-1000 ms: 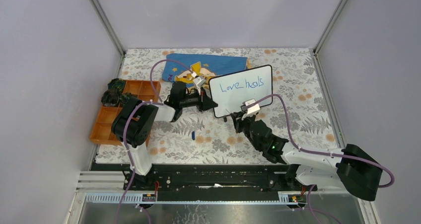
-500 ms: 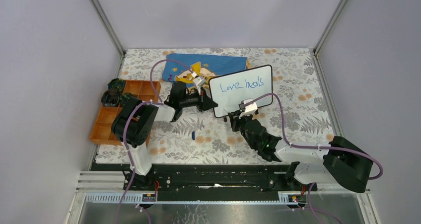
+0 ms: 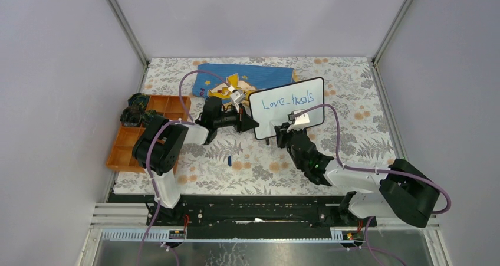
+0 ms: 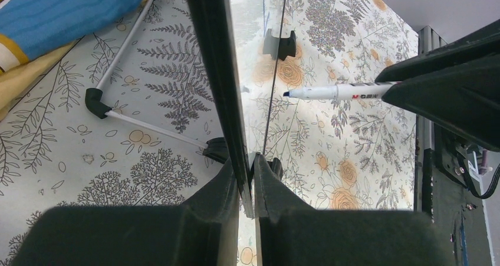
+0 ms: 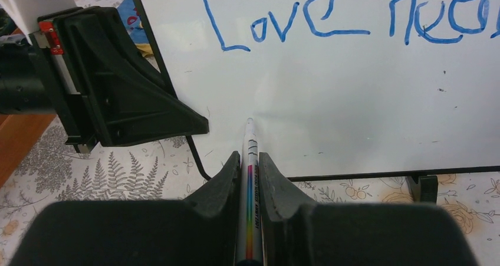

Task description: Write a sentence on the whiteboard

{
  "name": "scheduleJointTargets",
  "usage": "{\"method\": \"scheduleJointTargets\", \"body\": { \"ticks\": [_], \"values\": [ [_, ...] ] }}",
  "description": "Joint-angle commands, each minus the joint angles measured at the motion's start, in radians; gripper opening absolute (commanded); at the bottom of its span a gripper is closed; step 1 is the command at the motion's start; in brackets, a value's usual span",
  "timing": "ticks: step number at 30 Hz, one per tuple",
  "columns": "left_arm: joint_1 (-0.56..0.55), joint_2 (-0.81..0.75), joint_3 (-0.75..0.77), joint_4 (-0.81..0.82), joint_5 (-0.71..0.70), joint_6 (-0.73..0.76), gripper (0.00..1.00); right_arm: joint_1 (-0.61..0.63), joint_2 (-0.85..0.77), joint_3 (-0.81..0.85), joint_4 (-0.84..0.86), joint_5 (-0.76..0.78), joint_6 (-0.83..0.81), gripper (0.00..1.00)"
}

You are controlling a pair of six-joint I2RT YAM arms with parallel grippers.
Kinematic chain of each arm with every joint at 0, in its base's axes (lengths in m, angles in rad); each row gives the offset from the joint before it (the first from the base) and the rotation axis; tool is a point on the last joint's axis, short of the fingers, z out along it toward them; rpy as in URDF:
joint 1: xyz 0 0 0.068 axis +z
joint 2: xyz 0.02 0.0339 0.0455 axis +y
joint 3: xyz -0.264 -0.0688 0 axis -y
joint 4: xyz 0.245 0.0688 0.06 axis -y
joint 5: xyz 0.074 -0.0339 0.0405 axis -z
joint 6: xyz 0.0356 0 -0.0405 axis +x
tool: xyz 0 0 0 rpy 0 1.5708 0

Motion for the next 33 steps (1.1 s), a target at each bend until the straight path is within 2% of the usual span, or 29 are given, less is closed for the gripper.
{"method": "scheduleJointTargets", "body": {
  "ticks": [1, 14, 23, 33],
  "values": [
    [-0.016, 0.054, -0.035, -0.195, -0.064, 0.099, 0.0, -0.022, 0.008, 0.05, -0.004, -0.011, 0.024, 0.0],
    [-0.016, 0.035, -0.037, -0.223, -0.079, 0.111, 0.0, -0.033, -0.004, 0.053, -0.026, -0.052, 0.028, 0.0],
    [-0.006, -0.025, -0.057, -0.274, -0.1, 0.139, 0.0, -0.033, -0.18, 0.007, -0.094, -0.129, 0.051, 0.0],
    [0.037, -0.071, -0.063, -0.347, -0.095, 0.117, 0.0, -0.034, -0.38, -0.039, -0.224, -0.126, 0.033, 0.0]
  ]
}}
